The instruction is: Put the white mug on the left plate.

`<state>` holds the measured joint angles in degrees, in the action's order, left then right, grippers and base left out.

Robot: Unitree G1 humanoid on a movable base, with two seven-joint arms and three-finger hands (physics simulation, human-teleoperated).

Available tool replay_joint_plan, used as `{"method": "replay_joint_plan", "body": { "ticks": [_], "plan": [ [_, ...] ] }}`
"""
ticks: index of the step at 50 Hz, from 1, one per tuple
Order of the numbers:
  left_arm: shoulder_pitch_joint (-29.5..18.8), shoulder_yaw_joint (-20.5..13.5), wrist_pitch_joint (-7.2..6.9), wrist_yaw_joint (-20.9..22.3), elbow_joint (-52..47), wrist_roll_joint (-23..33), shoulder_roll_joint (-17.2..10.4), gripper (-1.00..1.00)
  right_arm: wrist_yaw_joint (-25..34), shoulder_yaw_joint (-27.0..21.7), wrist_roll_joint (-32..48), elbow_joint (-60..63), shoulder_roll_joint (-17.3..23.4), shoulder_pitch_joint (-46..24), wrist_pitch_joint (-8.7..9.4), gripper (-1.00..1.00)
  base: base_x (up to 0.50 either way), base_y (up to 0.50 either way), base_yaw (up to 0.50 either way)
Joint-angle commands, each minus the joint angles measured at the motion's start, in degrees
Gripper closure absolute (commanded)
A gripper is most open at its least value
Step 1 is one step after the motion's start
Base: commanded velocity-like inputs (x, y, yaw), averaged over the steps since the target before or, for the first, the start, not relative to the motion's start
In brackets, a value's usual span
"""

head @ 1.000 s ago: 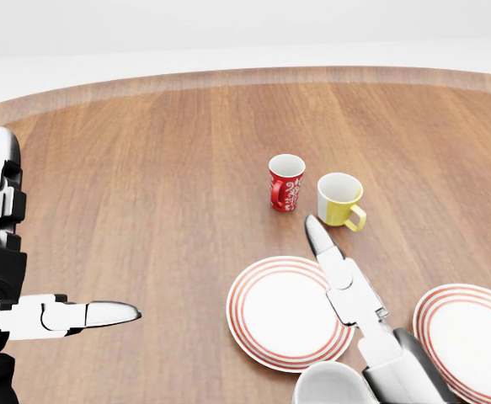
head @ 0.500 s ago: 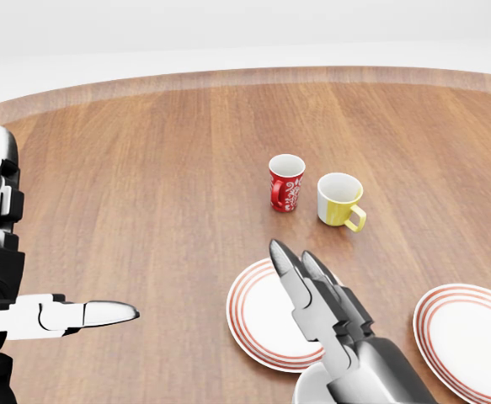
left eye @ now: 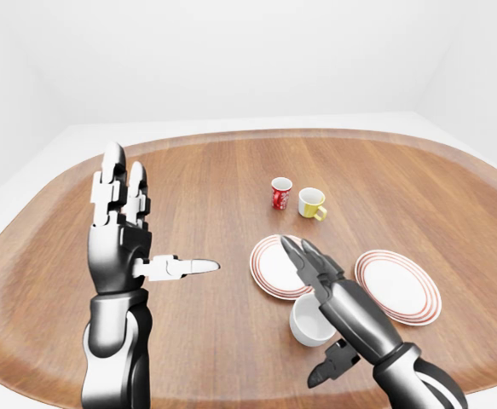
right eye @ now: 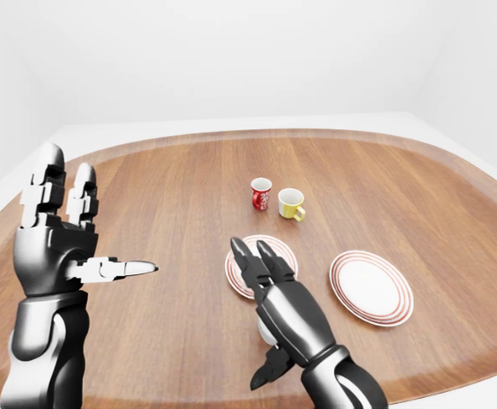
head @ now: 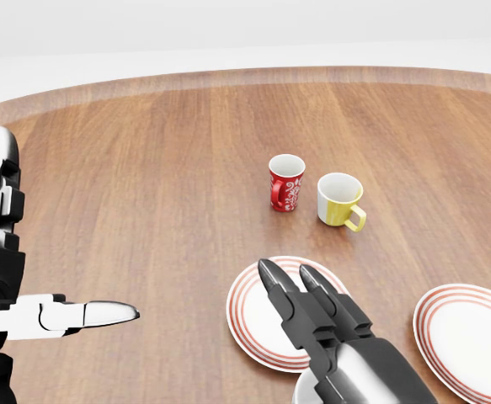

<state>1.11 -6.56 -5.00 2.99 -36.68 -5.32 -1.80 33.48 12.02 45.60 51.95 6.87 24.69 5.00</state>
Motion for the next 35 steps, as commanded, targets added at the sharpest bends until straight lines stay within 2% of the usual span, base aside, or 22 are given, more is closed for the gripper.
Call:
{"method": "replay_joint_plan", "body": {
  "ticks": [1, 25, 35],
  "plan": [
    [-0.1, 0.1, 0.0, 0.0, -0.3, 0.0, 0.0, -1.0, 3.9, -2.2, 3.2, -0.9, -1.3, -0.4, 0.0, -1.0, 0.0, 0.0, 0.0],
    [0.1, 0.2, 0.0, 0.1, -0.1, 0.2, 0.1, -1.0, 6.4, -3.7, 6.7, -3.3, -2.9, -1.7, 0.0, -1.0, 0.0, 0.0, 0.0],
    [0.2, 0.4, 0.0, 0.1, -0.1, 0.2, 0.1, -1.0, 6.5, -4.7, 5.8, -6.6, -3.3, -3.7, 0.0, -1.0, 0.0, 0.0, 0.0]
  ]
}}
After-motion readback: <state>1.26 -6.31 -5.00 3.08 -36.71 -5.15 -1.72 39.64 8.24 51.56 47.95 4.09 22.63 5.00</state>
